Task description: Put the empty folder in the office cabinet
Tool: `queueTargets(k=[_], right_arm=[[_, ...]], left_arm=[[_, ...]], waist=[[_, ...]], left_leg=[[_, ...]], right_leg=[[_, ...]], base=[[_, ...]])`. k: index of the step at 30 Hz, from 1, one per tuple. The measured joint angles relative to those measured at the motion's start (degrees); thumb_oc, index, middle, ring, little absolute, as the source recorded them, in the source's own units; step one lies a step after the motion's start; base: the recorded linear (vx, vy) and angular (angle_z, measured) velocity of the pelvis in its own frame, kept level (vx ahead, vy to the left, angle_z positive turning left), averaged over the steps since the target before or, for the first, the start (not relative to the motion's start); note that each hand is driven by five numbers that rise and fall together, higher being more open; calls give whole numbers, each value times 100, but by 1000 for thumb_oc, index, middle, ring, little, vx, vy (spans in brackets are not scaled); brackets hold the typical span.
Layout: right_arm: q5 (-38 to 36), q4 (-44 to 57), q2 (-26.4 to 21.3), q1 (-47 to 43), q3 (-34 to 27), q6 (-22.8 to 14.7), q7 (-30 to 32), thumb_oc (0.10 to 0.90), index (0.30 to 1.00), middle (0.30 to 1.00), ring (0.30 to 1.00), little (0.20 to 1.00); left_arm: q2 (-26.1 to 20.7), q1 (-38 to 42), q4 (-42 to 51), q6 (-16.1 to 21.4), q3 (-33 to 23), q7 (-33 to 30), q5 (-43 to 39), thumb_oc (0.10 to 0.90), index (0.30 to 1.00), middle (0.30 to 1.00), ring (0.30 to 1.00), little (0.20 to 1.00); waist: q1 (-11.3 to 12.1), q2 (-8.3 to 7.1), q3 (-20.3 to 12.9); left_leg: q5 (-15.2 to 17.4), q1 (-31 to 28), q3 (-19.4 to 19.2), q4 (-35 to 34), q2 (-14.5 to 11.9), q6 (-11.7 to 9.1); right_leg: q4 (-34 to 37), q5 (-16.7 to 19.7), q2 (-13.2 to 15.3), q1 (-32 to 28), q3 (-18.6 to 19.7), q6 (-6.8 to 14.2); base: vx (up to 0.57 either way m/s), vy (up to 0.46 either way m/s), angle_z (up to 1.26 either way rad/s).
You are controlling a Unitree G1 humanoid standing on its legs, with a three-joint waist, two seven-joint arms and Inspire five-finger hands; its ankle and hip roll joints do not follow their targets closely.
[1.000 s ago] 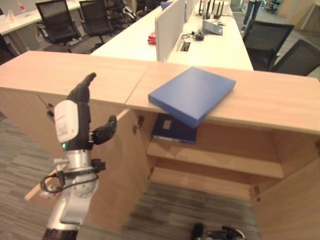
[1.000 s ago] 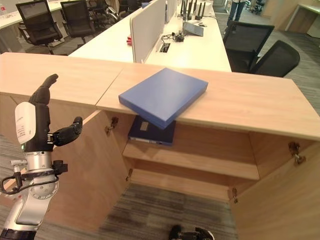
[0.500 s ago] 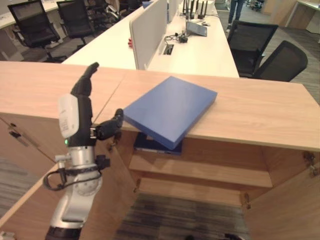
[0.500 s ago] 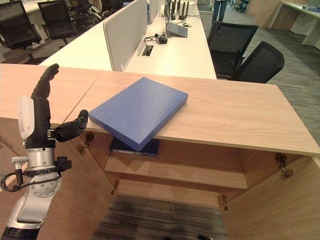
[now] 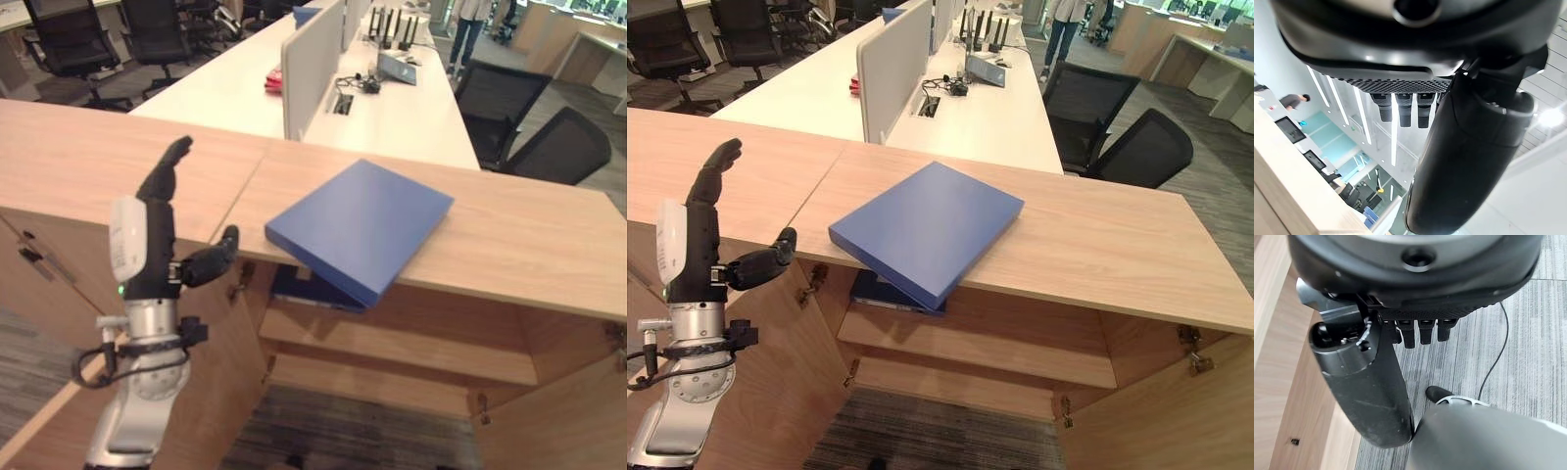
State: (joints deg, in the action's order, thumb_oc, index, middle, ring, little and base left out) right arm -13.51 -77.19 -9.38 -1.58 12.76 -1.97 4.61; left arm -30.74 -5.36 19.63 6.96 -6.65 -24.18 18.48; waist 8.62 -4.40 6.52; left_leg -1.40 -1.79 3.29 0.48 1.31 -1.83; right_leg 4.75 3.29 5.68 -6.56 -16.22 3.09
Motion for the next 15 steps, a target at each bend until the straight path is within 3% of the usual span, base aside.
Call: queueTargets(k=[2,6,11,15], right_arm=[[1,23,3,36,19,13,-41,800,900,900,900,900],[1,82,22,-13,90,37,-68,800,900,900,900,900],[5,95,30,-169,218,42,-94,800,900,900,900,900],[59,97,20,-214,250,46,-96,800,900,900,900,900]], left_arm=[[-50,-2,3,-8,40,121,-61,800,900,900,900,900],[-482,-5,84,27,664,732,-627,800,900,900,900,900],[-975,-20,157,101,2059,1764,-1135,800,900,900,900,900],[-1187,70,368,207,2147,2146,-1139,800,900,900,900,900]], waist=[[63,-12,-24],[131,-8,-38],[27,110,-83],[-116,192,-125]], left_leg=[[-13,-46,2,-74,64,18],[-58,-137,-3,-179,156,92],[-115,-285,-112,-285,168,171],[-115,-371,-142,-317,138,172]], right_leg=[[-7,-17,43,-11,5,34],[-12,-19,131,-39,14,145],[59,8,147,-95,143,179],[62,-2,117,-164,162,180]], base=[[-17,25,4],[-9,28,5],[-1,22,-14],[7,4,-4]])
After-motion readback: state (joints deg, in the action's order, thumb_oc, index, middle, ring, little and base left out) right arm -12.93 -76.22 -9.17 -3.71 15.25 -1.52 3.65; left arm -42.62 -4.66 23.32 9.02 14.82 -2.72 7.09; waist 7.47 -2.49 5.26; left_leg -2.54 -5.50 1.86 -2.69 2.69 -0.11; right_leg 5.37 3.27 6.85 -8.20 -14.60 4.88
